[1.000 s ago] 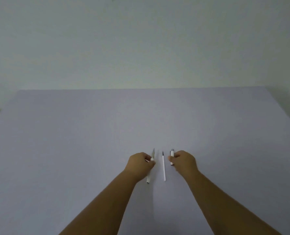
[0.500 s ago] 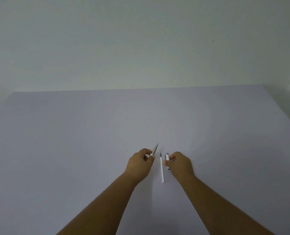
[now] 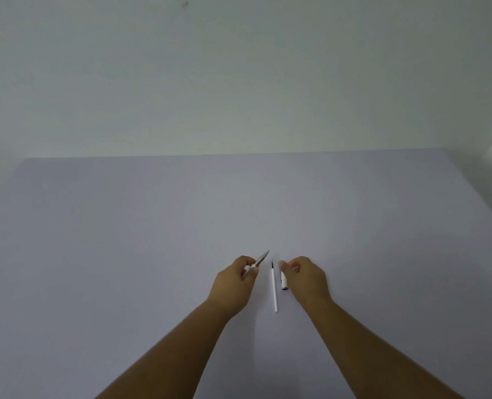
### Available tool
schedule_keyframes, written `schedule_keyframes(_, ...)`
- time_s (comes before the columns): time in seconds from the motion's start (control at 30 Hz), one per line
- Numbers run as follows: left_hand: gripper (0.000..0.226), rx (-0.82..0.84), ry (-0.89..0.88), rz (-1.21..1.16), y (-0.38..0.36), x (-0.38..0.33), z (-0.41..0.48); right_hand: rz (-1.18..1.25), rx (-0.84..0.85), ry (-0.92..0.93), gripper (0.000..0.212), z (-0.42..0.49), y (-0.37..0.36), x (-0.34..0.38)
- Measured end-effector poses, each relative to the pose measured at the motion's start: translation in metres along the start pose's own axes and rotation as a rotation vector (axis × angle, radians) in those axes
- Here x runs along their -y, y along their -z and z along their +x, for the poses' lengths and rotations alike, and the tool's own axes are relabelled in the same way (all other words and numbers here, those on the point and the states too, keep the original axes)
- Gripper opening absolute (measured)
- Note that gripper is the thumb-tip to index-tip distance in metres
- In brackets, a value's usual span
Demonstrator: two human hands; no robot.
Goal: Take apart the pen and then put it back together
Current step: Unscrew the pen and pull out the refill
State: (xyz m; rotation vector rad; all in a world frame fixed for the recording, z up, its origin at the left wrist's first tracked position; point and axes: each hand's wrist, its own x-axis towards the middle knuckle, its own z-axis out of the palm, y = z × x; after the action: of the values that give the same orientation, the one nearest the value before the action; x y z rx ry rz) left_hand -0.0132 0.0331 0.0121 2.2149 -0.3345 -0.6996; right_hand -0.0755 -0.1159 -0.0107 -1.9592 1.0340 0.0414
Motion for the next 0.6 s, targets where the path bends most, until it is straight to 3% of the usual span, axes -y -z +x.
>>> schedule_keyframes(0.13,0.023,-0.026,-0.095,0.159,0.007,-0.002,-0.003,0.357,0.217,-0.047,0.039,-0.01,0.011,0.026)
schedule_keyframes(0.2,0.017,-0.02,-0.14,0.201,0.012,-0.004,-0.006,0.367,0.321,-0.031,0.031,-0.015,0.013,0.032)
schedule_keyframes(0.33,0.018,0.024,-0.215,0.254,0.026,-0.01,-0.01,0.414,0.367,0.041,0.017,-0.021,0.019,0.038)
schedule_keyframes(0.5,0.024,0.244,-0.072,0.04,0.048,-0.021,-0.011,0.48,0.376,0.168,0.011,-0.027,0.027,0.048)
schedule_keyframes(0.6,0.025,0.198,-0.18,0.233,0.056,-0.023,-0.012,0.476,0.497,0.108,0.011,-0.031,0.034,0.055)
